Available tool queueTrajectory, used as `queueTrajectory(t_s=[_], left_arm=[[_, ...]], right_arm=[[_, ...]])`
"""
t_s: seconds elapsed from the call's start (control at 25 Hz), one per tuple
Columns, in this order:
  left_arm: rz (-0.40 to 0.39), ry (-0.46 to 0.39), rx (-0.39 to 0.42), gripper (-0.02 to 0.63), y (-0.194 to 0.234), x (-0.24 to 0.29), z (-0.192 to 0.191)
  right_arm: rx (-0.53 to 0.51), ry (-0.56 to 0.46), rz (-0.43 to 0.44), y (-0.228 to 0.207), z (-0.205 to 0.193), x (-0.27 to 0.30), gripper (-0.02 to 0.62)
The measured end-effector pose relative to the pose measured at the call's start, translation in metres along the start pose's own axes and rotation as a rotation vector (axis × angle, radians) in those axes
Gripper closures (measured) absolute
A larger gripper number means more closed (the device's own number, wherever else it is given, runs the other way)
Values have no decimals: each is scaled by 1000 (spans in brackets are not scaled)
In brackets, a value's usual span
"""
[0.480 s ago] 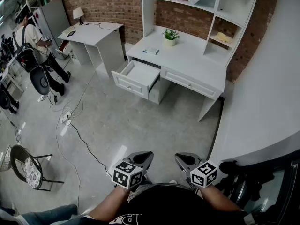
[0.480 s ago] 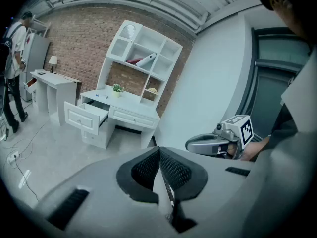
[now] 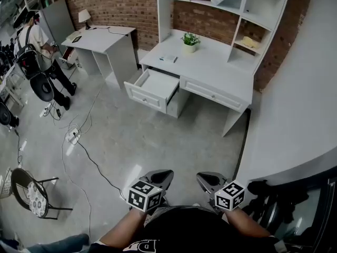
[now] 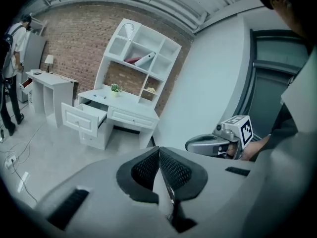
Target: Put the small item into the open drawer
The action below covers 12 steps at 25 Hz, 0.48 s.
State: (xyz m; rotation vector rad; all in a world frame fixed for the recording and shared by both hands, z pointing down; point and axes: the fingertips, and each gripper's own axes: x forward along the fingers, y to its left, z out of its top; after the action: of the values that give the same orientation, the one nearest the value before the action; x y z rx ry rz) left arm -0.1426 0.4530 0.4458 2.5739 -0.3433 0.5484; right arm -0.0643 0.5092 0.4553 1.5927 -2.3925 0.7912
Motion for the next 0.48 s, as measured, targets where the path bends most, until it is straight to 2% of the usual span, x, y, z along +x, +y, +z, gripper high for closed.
queueTrajectory(t_s=[0.48], left_arm=[[-18, 6, 6, 588, 59, -16, 14]], right_arm=[[-2, -17, -10, 12, 22, 62, 591]])
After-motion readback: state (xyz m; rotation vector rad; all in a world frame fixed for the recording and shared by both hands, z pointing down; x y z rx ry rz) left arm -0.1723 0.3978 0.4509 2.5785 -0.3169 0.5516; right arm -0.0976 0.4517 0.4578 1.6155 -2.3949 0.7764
